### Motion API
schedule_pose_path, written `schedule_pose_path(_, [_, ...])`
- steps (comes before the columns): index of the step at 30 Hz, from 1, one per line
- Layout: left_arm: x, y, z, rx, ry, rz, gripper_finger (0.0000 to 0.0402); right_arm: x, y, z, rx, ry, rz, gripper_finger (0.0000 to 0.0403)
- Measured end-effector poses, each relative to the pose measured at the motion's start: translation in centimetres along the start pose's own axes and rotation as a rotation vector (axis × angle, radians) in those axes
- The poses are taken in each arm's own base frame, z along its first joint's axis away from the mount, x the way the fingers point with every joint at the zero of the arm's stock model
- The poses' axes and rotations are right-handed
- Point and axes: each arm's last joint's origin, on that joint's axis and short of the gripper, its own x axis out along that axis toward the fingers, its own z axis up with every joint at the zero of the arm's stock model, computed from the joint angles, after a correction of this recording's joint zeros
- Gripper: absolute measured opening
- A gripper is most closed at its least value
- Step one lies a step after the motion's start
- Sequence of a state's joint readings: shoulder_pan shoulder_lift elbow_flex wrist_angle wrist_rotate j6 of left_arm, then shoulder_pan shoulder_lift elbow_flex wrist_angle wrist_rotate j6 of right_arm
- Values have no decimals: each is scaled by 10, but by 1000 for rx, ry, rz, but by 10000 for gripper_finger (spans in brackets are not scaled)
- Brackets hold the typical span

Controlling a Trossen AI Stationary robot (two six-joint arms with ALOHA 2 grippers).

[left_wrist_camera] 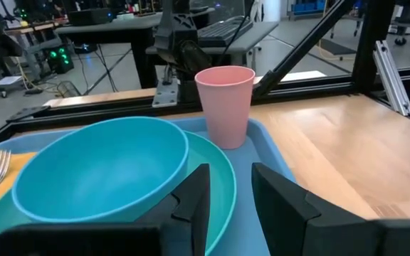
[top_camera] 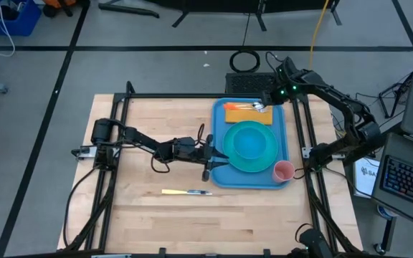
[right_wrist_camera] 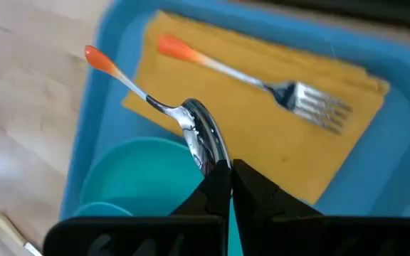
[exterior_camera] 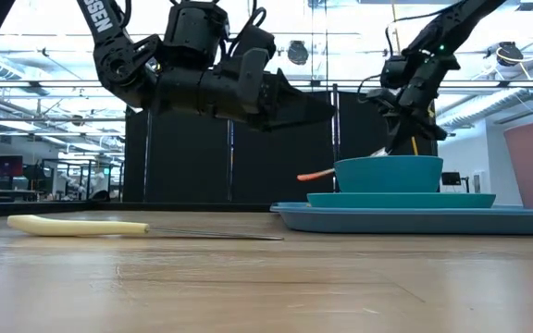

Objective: Set up tray
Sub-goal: Put the orange spoon to the right of the orange fork on the yellow table napkin on the blue serving tray

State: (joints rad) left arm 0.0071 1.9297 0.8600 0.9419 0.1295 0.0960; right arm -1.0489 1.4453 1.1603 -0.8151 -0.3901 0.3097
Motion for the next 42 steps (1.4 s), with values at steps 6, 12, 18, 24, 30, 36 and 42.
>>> schedule_pose_path(6, [0, 0, -2, 2, 16, -2, 108, 13, -6, 2, 30, 58, -17, 0])
schedule_pose_path(12, [-1, 4, -3, -3, 28, -11, 108, 23, -10, 4, 50, 92, -24, 0])
schedule_pose_path(18, [-1, 5, -4, -7, 32, -14, 108, 23, -12, 5, 66, 90, -26, 0])
schedule_pose_path(24, [-1, 5, -5, -9, 42, -15, 108, 20, -22, 3, 118, 107, -44, 0])
schedule_pose_path(30, [-1, 5, -5, -9, 42, -15, 108, 16, -33, 2, 155, 121, -63, 0])
schedule_pose_path(36, [-1, 5, -5, -9, 42, -15, 108, 15, -36, 5, 156, 100, -62, 0])
schedule_pose_path(42, [-1, 5, -5, -9, 42, -15, 108, 13, -40, 5, 183, 101, -69, 0])
